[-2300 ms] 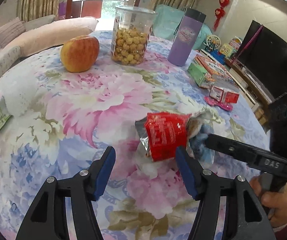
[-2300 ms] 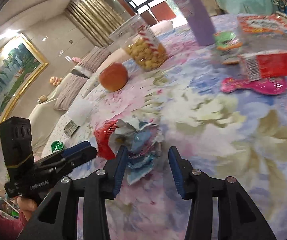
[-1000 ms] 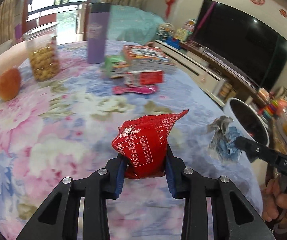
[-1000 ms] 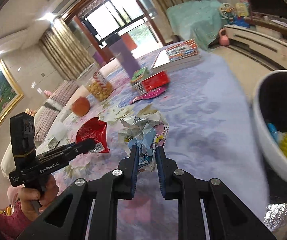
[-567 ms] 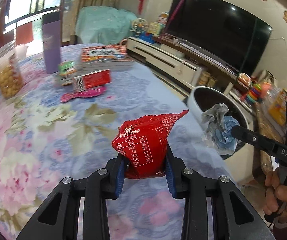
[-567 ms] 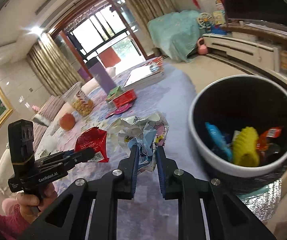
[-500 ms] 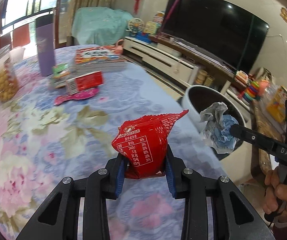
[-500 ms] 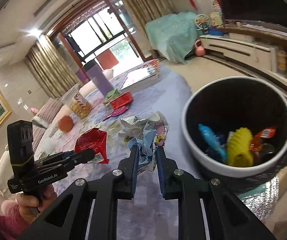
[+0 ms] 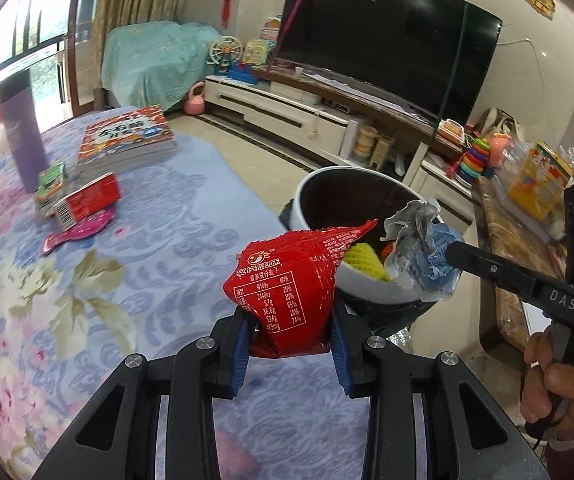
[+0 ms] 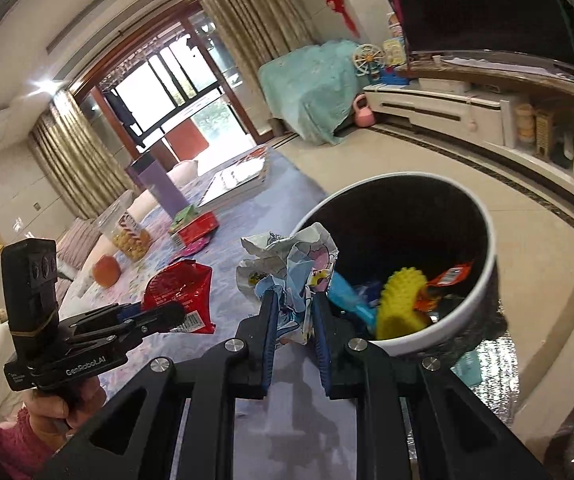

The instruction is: Collect trash

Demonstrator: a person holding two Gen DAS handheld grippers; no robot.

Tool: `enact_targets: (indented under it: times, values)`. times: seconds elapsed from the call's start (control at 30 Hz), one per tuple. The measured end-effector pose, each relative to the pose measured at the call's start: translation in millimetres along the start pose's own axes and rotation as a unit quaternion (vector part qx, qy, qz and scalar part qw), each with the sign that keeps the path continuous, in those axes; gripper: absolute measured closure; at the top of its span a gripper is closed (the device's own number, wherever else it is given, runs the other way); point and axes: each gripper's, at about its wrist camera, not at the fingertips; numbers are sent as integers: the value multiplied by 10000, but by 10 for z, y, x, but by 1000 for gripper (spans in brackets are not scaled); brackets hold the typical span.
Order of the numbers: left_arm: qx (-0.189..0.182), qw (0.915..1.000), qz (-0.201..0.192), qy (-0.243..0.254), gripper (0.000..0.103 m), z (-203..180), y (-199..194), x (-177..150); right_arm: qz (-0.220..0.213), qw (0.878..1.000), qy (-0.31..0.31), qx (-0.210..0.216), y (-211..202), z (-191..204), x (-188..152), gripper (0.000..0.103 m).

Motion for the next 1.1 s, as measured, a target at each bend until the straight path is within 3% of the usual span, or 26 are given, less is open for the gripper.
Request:
enact_targets:
  times: [1.1]
  values:
    - [-122,9992,76,361,69,-427,464,315,-208,9990,176,-345,-116,-393,160,86]
Point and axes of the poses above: each gripper's, at about its wrist camera, not at the fingertips, and y roughly the way its jaws point, z to its left, x to its top, and after that the axes turned 7 degrees about -z, right-handed
